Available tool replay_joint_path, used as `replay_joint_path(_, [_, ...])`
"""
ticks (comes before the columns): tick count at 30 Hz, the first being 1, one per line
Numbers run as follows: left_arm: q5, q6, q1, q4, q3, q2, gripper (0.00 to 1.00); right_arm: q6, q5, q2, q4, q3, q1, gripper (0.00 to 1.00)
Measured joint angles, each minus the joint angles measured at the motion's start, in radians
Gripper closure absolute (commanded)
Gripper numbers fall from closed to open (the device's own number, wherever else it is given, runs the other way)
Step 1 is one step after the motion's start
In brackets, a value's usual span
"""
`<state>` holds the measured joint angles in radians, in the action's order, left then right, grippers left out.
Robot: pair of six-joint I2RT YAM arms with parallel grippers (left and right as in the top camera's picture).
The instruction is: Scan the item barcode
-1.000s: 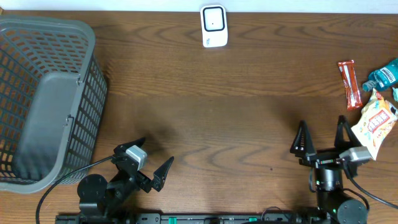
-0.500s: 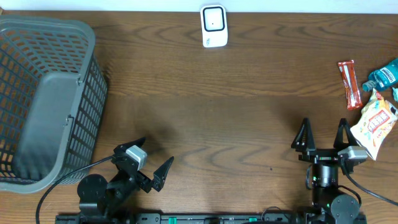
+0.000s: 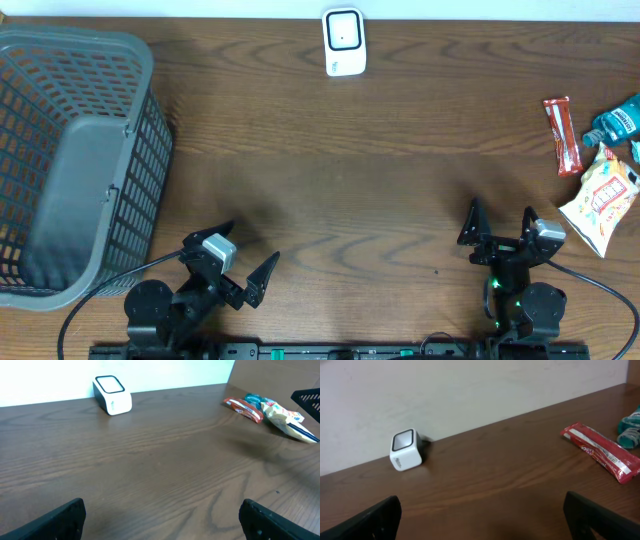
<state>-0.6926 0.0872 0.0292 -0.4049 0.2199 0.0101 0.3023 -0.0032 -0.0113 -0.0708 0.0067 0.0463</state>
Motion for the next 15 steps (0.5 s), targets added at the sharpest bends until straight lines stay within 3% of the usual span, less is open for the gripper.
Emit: replay_joint_path(15, [0.000,0.000,0.000,0.000,0.000,0.000,0.02,-0.018,0.000,0.000,0.000,0.000,0.000,0.01])
